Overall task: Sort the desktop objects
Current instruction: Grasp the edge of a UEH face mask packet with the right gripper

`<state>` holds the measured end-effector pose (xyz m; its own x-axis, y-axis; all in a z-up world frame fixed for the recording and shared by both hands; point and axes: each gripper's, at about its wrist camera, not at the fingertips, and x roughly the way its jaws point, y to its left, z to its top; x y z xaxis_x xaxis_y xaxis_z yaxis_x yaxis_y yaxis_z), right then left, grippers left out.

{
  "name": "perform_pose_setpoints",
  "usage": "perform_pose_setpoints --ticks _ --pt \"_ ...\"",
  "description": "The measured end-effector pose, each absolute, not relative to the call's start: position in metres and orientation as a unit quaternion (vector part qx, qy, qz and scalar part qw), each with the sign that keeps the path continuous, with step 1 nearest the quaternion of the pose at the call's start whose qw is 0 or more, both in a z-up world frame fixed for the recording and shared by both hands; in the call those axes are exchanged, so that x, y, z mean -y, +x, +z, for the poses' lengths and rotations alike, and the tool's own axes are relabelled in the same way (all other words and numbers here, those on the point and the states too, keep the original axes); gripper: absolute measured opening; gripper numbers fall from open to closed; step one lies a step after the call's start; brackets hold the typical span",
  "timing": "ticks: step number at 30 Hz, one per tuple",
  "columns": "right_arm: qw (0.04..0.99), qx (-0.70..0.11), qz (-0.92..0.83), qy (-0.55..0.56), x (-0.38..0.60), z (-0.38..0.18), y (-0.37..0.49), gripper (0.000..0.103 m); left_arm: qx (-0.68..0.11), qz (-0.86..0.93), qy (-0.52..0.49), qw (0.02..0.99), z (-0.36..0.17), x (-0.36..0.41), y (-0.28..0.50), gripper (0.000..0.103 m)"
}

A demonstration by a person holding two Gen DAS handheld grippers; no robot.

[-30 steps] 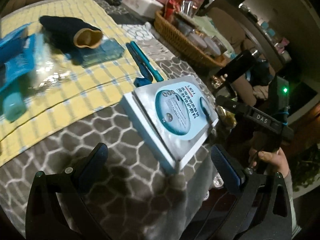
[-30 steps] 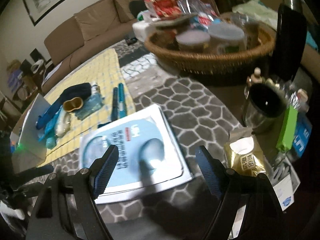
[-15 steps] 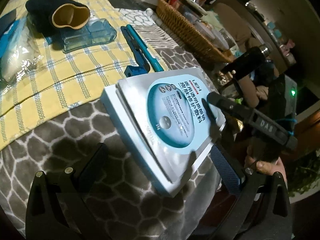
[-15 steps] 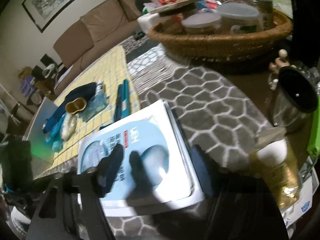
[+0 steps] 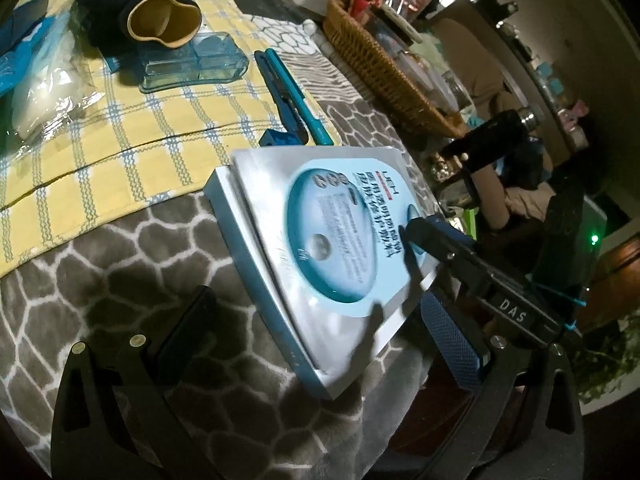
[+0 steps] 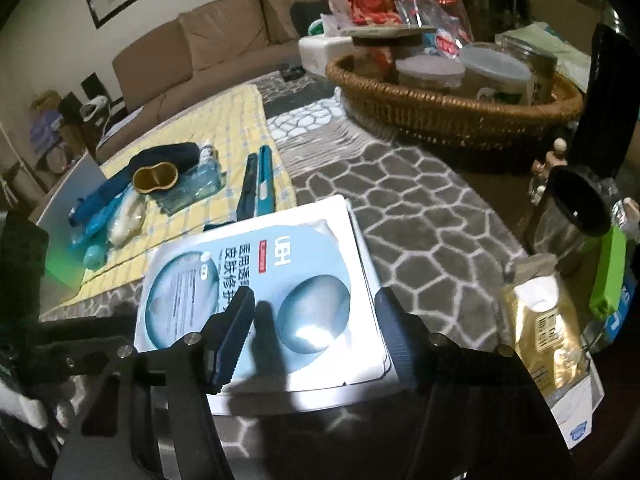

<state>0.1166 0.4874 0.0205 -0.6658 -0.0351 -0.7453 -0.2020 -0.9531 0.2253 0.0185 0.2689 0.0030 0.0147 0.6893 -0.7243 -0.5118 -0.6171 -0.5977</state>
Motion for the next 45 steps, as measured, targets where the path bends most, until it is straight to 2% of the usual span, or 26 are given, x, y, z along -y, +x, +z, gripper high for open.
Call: perform_pose_setpoints --ticks 9,14,18,19,20,21,22,23,26,36,41,45 --pt "-0.017 -0.164 0.893 -0.419 -0.462 0.021 0.115 0.061 0.087 0.692 -0.565 0.441 0.008 -0.258 0.017 0.103" --pt "-0.002 -0.197 0.892 -0.407 -0.474 0.026 0.119 0.06 0.112 0.706 -0.569 0.407 0.004 -0.235 -0.009 0.103" --pt "0.015 -0.235 0.887 -0.398 -0.494 0.026 0.111 0.062 0.136 0.687 -0.574 0.424 0.0 -0.24 -0.026 0.101" --pt "0.012 -0.243 0.884 -0.399 -0.497 0.025 0.108 0.062 0.141 0.68 -0.576 0.432 -0.001 -0.243 -0.028 0.093" --pt "0.009 -0.252 0.88 -0.402 -0.498 0.022 0.104 0.062 0.144 0.673 -0.58 0.437 -0.002 -0.246 -0.03 0.072" --pt "0.001 -0.258 0.878 -0.403 -0.497 0.021 0.101 0.061 0.138 0.666 -0.585 0.441 -0.004 -0.251 -0.03 0.06" --pt "-0.006 -0.256 0.878 -0.404 -0.494 0.021 0.099 0.059 0.129 0.666 -0.587 0.442 -0.004 -0.255 -0.029 0.057" --pt "-0.013 -0.252 0.878 -0.408 -0.489 0.021 0.097 0.056 0.118 0.669 -0.585 0.442 -0.003 -0.256 -0.027 0.057" --pt "-0.002 -0.201 0.887 -0.416 -0.47 0.023 0.094 0.057 0.115 0.671 -0.584 0.442 -0.005 -0.249 -0.026 0.056" --pt "-0.042 -0.206 0.878 -0.429 -0.449 0.019 0.095 0.055 0.13 0.654 -0.591 0.454 -0.011 -0.226 -0.025 0.057" --pt "-0.031 -0.206 0.874 -0.439 -0.443 0.021 0.095 0.056 0.097 0.674 -0.575 0.453 0.003 -0.218 -0.013 0.04" --pt "-0.013 -0.248 0.863 -0.441 -0.446 0.021 0.116 0.054 0.069 0.682 -0.575 0.447 0.001 -0.205 0.001 0.04"
